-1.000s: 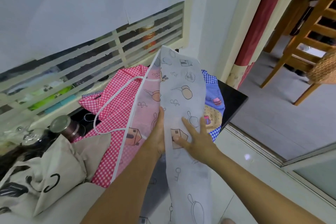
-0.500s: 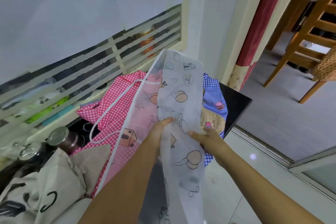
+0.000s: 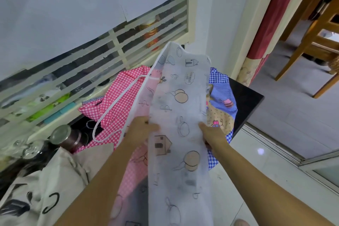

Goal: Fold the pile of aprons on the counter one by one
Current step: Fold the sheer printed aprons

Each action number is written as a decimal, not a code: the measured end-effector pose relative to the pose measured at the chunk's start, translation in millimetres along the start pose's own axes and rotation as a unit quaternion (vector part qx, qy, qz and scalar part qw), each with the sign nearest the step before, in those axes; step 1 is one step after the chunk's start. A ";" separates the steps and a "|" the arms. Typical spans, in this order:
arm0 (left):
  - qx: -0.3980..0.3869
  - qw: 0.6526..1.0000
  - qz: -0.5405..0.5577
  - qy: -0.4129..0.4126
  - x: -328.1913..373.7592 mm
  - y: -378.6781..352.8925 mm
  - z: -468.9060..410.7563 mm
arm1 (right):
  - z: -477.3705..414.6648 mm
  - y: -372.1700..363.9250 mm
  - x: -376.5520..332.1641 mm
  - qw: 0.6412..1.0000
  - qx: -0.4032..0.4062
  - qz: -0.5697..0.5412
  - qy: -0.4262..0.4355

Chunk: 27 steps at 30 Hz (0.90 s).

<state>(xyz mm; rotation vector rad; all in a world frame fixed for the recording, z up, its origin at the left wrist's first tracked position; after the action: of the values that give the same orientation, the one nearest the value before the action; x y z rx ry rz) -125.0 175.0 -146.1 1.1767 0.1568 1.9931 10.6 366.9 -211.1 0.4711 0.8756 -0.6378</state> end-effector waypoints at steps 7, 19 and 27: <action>0.098 0.989 -0.082 -0.076 -24.0 20.5 -22.2 | 29.9 -26.8 -8.0 0.990 -0.118 0.038 0.063; 0.097 0.990 0.036 0.095 -42.1 46.2 -69.0 | 106.7 -71.8 42.0 0.989 -0.099 0.088 0.062; -0.022 0.991 -0.129 0.028 -38.3 62.1 2.4 | 91.9 -55.8 54.2 0.996 -0.071 0.044 -0.014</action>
<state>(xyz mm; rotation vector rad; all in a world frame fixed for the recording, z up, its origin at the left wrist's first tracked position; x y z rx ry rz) -149.1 106.2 -141.8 1.0170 0.2780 1.7925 49.2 252.8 -210.8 0.3705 0.8629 -0.4963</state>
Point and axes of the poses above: each hand's wrist, its own z-axis away from the middle knuckle, its own y-axis out of the back of the hand, x = y × z, the point moved 6 cm from there along -z, towards the middle knuckle, and after that the axes turned 9 degrees about y, right-handed, at the moved point
